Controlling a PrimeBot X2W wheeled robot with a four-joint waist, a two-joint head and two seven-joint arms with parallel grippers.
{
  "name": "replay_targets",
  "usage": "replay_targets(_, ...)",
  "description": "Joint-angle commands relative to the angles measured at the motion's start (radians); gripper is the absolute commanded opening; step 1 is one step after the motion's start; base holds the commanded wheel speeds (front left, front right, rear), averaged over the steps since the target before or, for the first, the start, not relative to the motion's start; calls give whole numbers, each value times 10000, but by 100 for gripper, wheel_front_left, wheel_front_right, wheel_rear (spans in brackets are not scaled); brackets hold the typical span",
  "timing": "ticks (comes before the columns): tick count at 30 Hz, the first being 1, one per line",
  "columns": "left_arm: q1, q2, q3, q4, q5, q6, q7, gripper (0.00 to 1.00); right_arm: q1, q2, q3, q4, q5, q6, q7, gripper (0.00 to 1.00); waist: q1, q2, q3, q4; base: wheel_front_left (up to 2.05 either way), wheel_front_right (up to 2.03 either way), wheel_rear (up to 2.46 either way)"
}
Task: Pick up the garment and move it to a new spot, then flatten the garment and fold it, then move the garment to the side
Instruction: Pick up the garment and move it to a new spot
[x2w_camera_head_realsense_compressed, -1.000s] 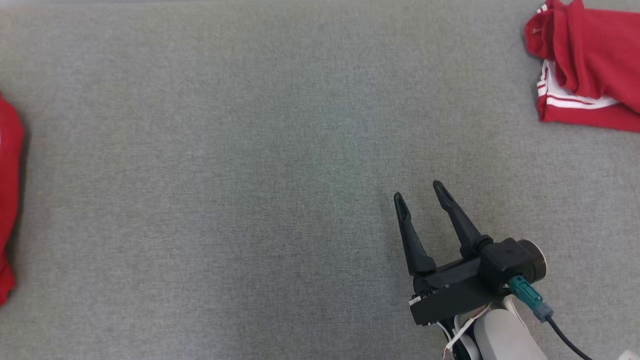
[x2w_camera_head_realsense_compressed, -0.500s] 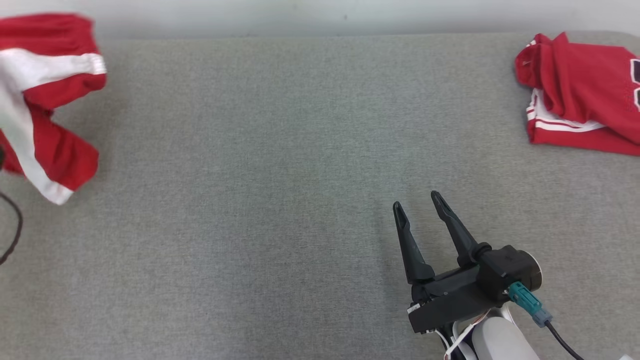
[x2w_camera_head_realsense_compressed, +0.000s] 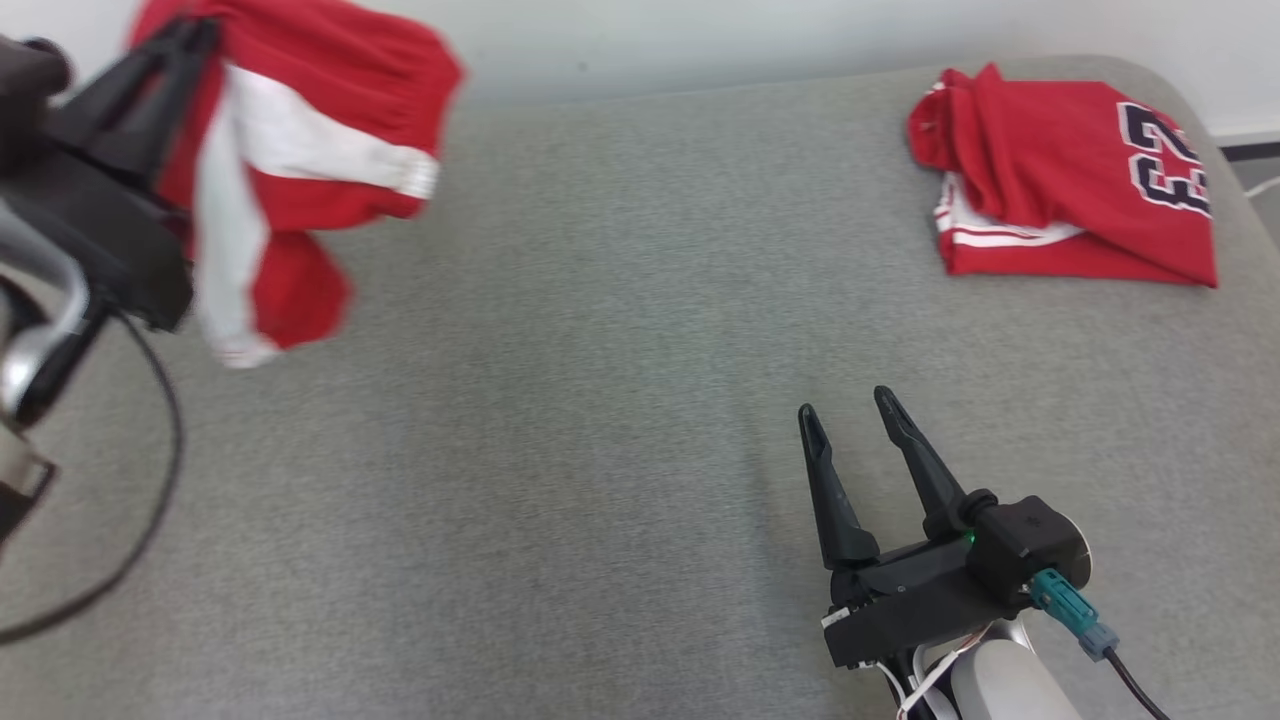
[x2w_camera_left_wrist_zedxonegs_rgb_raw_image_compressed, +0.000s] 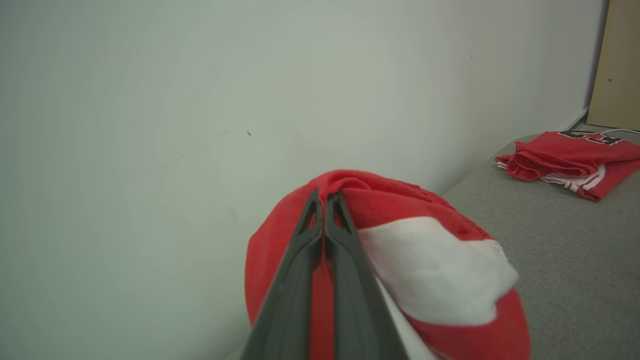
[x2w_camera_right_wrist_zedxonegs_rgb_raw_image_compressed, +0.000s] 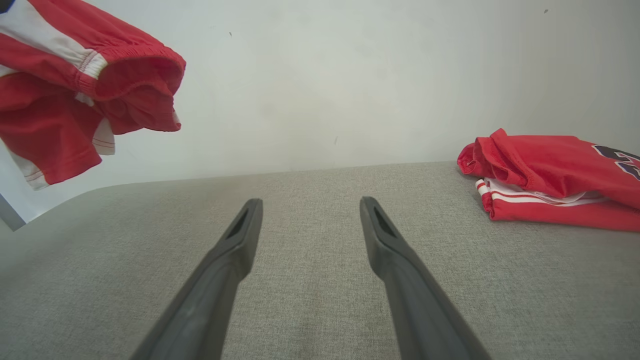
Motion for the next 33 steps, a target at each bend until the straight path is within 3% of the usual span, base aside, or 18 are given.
replay_targets(1,207,-58,-92,-329,-89,78,80,0,130,32,-40,-36,41,1,-6,100,1,1,-29,-328,0,0,0)
replay_targets(12,1365,-966,-1090,-2318,-176,535,581,0,107,43,-70,-218,277,1,-6,100,1,1,105,-948,0,0,0)
replay_targets(18,2282,-1685,-1632,-1816,-265,764,107,0,33,45,-23,-291,344,1,-6,100,1,1,171,-1118,0,0,0)
replay_targets(26,2938,-2735,-2091,47,-429,649,-1177,0,-171,43,57,-284,332,1,-8,100,1,1,142,-1109,0,0,0)
replay_targets(27,2987,-2870,-2127,279,-401,659,-1387,36,-174,44,57,-267,319,1,-6,100,1,1,113,-1083,0,0,0)
replay_targets(28,3025,-2949,-2210,521,-325,671,-1538,88,-164,43,53,-255,307,1,-8,100,1,1,80,-1056,0,0,0)
replay_targets(29,3033,-3043,-2223,718,-292,696,-1741,100,-136,40,51,-242,293,1,-8,100,1,1,43,-1022,0,0,0)
replay_targets(33,3165,-3376,-2178,1200,-351,781,-2401,100,78,40,-17,-173,248,1,-6,100,1,1,-176,-777,0,0,0)
